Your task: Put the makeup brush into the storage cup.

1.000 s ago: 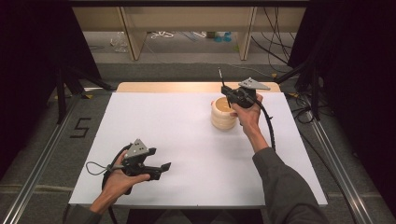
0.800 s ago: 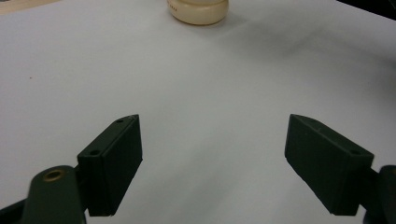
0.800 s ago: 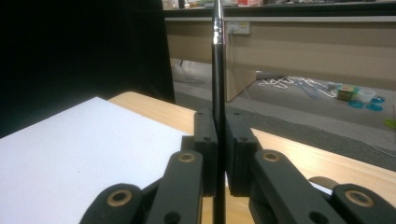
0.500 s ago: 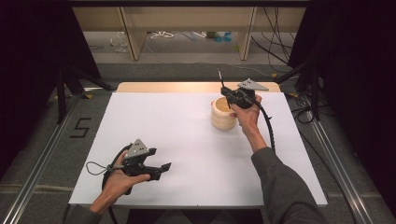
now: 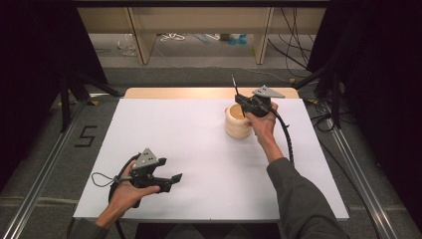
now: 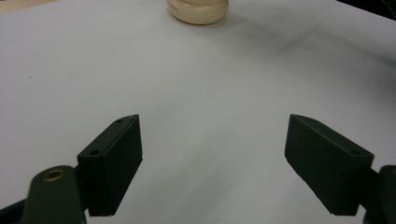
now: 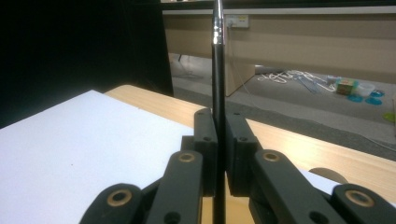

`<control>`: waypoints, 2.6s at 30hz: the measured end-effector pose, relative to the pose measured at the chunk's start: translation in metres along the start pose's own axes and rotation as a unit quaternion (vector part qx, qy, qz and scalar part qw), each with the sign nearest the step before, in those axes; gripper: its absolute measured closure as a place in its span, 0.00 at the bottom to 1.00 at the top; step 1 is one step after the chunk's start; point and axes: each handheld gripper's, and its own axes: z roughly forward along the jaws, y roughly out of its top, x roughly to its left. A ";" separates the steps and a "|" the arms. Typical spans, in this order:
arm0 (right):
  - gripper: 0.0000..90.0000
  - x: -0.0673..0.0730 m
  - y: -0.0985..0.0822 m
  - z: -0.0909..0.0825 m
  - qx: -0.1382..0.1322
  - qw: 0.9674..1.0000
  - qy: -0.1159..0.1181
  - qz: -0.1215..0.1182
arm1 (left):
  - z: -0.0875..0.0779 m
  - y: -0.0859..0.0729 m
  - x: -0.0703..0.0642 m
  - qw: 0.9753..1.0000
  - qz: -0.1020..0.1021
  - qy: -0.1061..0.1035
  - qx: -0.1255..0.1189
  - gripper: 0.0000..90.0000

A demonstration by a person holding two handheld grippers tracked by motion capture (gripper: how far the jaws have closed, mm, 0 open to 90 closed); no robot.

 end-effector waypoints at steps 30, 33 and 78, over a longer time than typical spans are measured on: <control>0.94 -0.005 -0.016 -0.002 0.017 1.000 -0.008 0.008 | 0.000 0.000 0.000 1.000 -0.001 -0.002 0.003 0.21; 0.94 -0.004 -0.016 -0.002 0.016 1.000 -0.007 0.006 | 0.000 0.000 0.000 1.000 -0.001 -0.003 0.003 0.21; 0.27 0.055 0.013 -0.062 0.021 1.000 0.010 0.013 | -0.001 0.001 0.001 1.000 0.001 0.002 -0.003 0.21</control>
